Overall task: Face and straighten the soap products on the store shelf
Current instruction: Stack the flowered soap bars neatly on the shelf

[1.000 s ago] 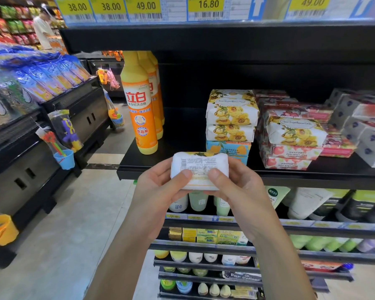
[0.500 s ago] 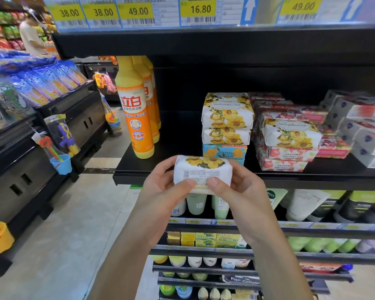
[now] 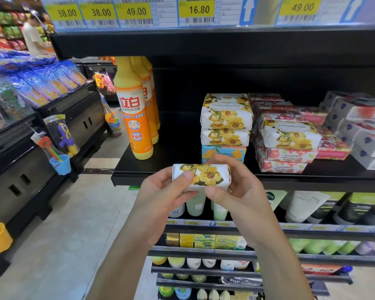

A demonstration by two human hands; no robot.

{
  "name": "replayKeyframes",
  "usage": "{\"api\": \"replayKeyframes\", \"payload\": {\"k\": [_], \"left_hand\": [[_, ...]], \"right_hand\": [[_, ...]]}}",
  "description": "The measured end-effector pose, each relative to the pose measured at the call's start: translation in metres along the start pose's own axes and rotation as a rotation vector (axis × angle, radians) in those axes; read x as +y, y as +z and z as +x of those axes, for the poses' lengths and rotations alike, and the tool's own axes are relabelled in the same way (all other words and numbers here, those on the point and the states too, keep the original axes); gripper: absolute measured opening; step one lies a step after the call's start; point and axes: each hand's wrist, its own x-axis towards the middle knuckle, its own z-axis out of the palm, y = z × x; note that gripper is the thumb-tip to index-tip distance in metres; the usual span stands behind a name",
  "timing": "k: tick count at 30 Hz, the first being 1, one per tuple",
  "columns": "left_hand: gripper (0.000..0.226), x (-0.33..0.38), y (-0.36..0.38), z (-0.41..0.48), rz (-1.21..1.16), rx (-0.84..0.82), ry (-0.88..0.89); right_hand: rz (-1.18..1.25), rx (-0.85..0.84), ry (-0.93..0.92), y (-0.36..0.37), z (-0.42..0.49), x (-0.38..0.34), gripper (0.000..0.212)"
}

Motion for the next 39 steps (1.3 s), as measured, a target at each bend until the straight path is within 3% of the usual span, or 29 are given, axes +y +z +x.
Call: {"api": "replayKeyframes", "payload": {"k": [5, 10, 14, 21, 30, 34, 39], "left_hand": [[0.060, -0.004, 0.002, 0.002, -0.041, 0.036, 0.026], [0.066, -0.006, 0.002, 0.002, -0.038, 0.058, 0.054], [0.065, -0.003, 0.004, 0.000, -0.025, 0.058, 0.050], [0.067, -0.001, 0.000, 0.002, -0.122, 0.025, 0.006], [0.048, -0.001, -0.006, 0.003, -0.064, -0.016, -0.014], [0.040, -0.004, -0.010, 0.003, -0.048, 0.014, 0.002], [0.043, 0.000, -0.020, 0.005, -0.050, 0.058, 0.004]], "right_hand": [[-0.023, 0.081, 0.127, 0.003, 0.002, 0.001, 0.066], [0.006, 0.090, 0.159, 0.006, 0.000, -0.003, 0.048], [0.046, 0.113, 0.166, 0.006, 0.002, 0.000, 0.053], [0.022, 0.035, 0.079, -0.001, -0.001, -0.001, 0.067], [-0.076, -0.056, -0.026, -0.002, -0.001, 0.002, 0.069], [-0.222, -0.066, -0.027, 0.003, -0.003, -0.003, 0.072], [-0.685, -0.038, -0.134, 0.015, -0.002, -0.015, 0.080]]}}
